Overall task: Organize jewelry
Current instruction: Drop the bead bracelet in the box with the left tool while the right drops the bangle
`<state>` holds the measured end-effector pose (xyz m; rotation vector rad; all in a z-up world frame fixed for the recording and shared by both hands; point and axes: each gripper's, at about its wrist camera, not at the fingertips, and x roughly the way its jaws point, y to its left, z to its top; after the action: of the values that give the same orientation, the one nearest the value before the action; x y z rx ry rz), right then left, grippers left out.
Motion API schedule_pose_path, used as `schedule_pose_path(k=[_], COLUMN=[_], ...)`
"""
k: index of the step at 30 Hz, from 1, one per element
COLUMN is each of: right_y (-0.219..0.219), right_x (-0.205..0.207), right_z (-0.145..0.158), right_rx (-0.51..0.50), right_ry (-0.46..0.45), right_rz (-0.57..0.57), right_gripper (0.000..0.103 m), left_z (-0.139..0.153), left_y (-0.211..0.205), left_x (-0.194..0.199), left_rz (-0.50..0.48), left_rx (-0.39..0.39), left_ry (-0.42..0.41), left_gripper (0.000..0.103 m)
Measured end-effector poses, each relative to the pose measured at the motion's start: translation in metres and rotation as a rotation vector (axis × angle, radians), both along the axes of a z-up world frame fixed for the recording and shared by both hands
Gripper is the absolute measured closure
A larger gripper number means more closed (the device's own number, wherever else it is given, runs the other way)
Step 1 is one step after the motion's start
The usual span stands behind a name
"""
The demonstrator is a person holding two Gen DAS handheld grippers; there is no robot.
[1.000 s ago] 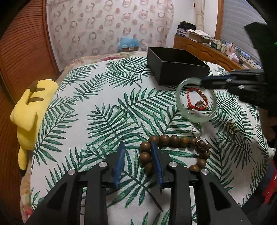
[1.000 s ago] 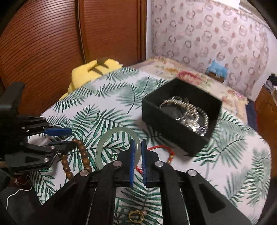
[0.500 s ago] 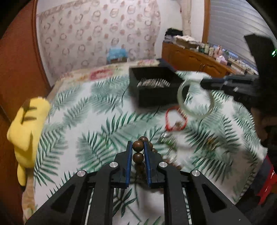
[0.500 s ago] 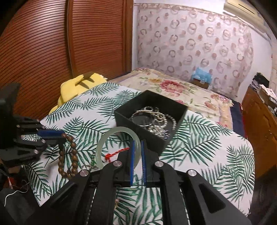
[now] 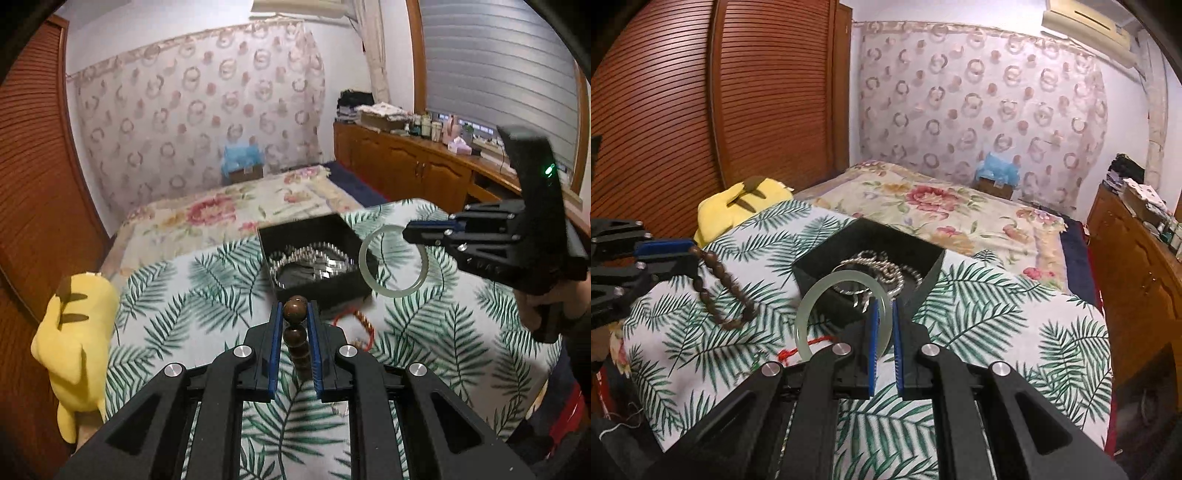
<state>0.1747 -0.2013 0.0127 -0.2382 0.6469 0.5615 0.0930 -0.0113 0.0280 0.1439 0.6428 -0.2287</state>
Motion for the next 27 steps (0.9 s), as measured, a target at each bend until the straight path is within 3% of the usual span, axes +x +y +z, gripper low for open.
schedule_pose_path(k=[13,27], right_y=[0.019,0.055], right_x=[0.062,0.086], right_z=[-0.002,-0.042], right_rx=[-0.008,-0.098], right_ry=[0.004,0.076], right_rz=[-0.047,-0.016], right_gripper=[0.095,0.094], left_z=[0.029,0.045], left_y=[0.006,-0.001], left_x=[0.027,0.069], left_rz=[0.025,0.046], left_rx=[-0.007,0.005], left_ry=[-0.055,-0.076], left_gripper=[0.091,0.091])
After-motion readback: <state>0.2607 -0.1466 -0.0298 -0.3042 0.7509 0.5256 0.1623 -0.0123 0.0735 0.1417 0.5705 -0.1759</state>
